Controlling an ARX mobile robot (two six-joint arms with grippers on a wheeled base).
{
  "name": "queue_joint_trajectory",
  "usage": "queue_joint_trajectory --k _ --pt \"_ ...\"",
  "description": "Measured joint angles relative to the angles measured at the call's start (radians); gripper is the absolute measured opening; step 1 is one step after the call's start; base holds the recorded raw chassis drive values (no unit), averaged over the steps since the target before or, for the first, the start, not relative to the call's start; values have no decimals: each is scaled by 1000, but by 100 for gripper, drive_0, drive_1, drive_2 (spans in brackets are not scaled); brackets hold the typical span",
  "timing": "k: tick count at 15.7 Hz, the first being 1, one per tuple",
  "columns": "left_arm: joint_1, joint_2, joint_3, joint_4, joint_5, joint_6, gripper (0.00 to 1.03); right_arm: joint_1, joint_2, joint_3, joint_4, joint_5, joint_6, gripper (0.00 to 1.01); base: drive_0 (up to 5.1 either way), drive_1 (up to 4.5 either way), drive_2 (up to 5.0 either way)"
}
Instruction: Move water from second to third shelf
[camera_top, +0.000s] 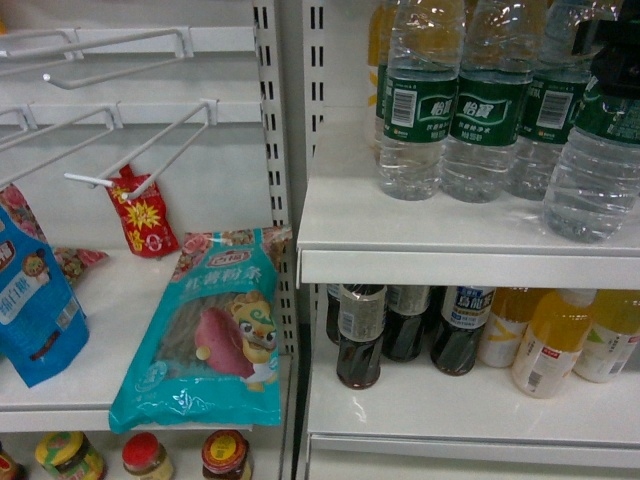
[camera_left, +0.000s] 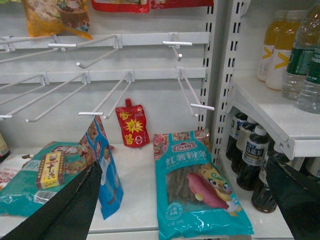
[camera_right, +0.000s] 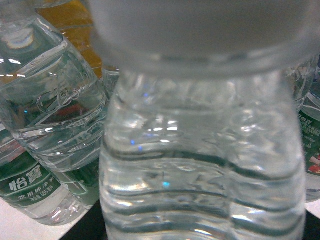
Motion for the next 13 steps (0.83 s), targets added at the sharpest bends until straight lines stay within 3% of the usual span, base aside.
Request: queue_joint_trajectory --k 2,5,7,8,13 --pt "0 0 0 0 0 0 98 0 0 -2 23 -5 3 73 0 0 0" --pt "0 0 0 0 0 0 98 1 -3 -2 24 -8 3 73 0 0 0" --pt "0 0 0 0 0 0 98 0 -3 -2 24 -8 3 95 0 0 0" --pt "0 0 0 0 0 0 98 0 -3 -2 23 -8 3 99 0 0 0" --pt "0 0 0 0 0 0 98 1 -96 -56 -29 -16 -19 98 0 0 0"
